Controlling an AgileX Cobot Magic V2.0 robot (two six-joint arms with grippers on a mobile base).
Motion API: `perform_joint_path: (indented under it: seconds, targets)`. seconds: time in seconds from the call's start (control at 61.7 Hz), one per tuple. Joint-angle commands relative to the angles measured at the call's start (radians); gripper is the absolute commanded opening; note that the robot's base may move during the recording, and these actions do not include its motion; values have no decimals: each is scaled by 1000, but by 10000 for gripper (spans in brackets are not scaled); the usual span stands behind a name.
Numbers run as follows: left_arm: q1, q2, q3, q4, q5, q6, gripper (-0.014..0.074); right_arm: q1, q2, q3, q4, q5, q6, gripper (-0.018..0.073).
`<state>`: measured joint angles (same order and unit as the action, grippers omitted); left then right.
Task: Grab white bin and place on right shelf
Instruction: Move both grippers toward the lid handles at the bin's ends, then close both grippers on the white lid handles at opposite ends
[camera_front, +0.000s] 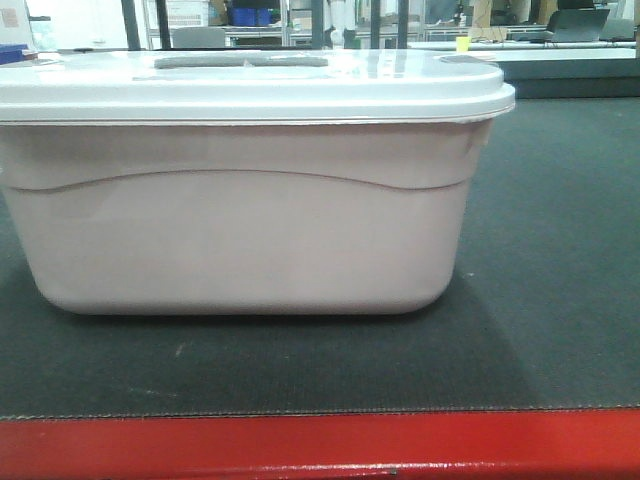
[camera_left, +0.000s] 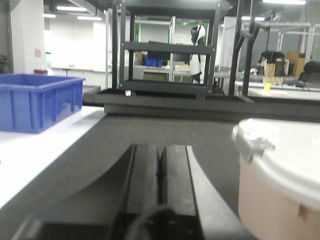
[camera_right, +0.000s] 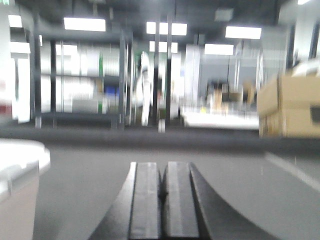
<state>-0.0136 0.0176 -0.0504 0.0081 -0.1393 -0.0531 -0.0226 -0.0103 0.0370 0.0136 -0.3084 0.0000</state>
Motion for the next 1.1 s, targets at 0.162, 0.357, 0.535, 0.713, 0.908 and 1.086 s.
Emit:
perform_joint_path:
  seconds: [0.162,0.357,0.535,0.713,0.908,1.086]
  targets:
    - [-4,188,-341,-8,32,-13,-114,1,8,-225,21,96,0,76]
    - [-4,372,-654,-8,354,-13,-111,1,201,-551,21,439,0,81]
    - [-60,531,-807,-26,524,-13,24,1,427,-722,21,519,0,219]
    - [-125,672,-856,-28,606,-13,300,1,621,-792,21,525,0,501]
    - [-127,765,-877,-93,630,-13,424,2,762,-856,47,623,0,617]
    - [-125,866,-1047,-202,877,10,424,2,838,-989,186,853,0,613]
